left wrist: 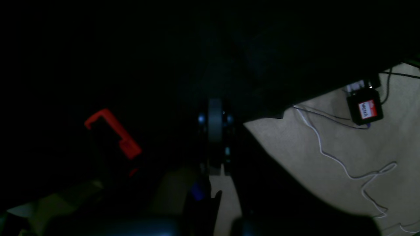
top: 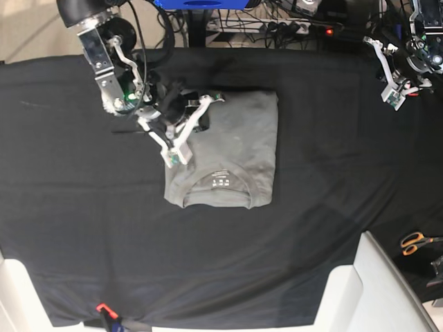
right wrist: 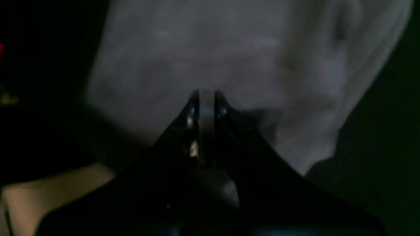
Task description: Fold the T-shirt properly
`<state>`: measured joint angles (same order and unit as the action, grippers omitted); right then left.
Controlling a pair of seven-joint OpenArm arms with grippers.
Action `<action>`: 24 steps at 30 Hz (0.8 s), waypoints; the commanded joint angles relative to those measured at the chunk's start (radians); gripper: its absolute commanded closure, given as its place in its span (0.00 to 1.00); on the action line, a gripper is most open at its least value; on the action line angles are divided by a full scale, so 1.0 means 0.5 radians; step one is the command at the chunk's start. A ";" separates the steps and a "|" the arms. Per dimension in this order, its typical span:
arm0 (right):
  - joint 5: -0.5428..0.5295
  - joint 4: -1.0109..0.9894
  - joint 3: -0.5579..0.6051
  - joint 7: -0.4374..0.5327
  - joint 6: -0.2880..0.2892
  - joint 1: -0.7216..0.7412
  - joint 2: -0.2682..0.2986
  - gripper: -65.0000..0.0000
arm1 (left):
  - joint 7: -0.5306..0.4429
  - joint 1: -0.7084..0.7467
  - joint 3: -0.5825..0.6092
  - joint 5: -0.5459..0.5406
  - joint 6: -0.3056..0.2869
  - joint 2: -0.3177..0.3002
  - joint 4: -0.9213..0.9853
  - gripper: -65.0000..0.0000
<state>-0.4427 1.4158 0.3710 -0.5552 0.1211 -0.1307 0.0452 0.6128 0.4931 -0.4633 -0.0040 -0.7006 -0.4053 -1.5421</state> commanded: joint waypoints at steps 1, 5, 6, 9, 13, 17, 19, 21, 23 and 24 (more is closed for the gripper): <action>-0.015 -0.035 -0.007 0.056 0.014 0.023 0.015 1.00 | -0.021 0.004 -0.014 -0.009 0.005 -0.032 -0.026 1.00; -0.015 -0.179 -0.010 0.142 0.014 0.042 0.052 1.00 | -0.021 0.004 -0.014 -0.009 0.005 -0.032 -0.023 1.00; -0.015 -0.173 -0.010 0.142 0.014 0.045 0.065 1.00 | -0.021 0.000 -0.014 -0.009 0.005 -0.032 -0.023 1.00; -0.015 -0.010 -0.004 0.133 0.014 0.027 0.086 1.00 | -0.021 0.000 -0.014 -0.009 0.005 -0.032 -0.023 1.00; -0.003 0.490 -0.007 -0.017 0.005 -0.139 0.126 1.00 | -0.021 0.022 -0.014 -0.015 0.005 0.002 -0.084 1.00; 0.000 0.855 -0.056 -0.066 -0.109 -0.336 0.252 1.00 | -0.024 0.175 -0.017 -0.012 0.005 0.057 -0.256 1.00; -0.006 1.012 -0.105 -0.158 -0.271 -0.468 0.322 1.00 | -0.030 0.295 0.008 -0.012 0.005 0.088 -0.348 1.00; -0.015 1.113 -0.154 -0.266 -0.397 -0.578 0.365 1.00 | -0.027 0.378 0.041 -0.012 0.005 0.116 -0.400 1.00; -0.015 1.171 -0.210 -0.386 -0.480 -0.722 0.374 1.00 | -0.027 0.464 0.075 -0.009 0.005 0.143 -0.413 1.00; -0.015 1.175 -0.240 -0.416 -0.492 -0.790 0.374 1.00 | -0.030 0.504 0.097 -0.009 0.005 0.155 -0.413 1.00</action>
<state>-0.4480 1.9884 0.2539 -0.7685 -0.1226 -0.5232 0.2279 0.6025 0.7349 -0.4065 -0.0059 -0.7002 -0.3134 -1.7359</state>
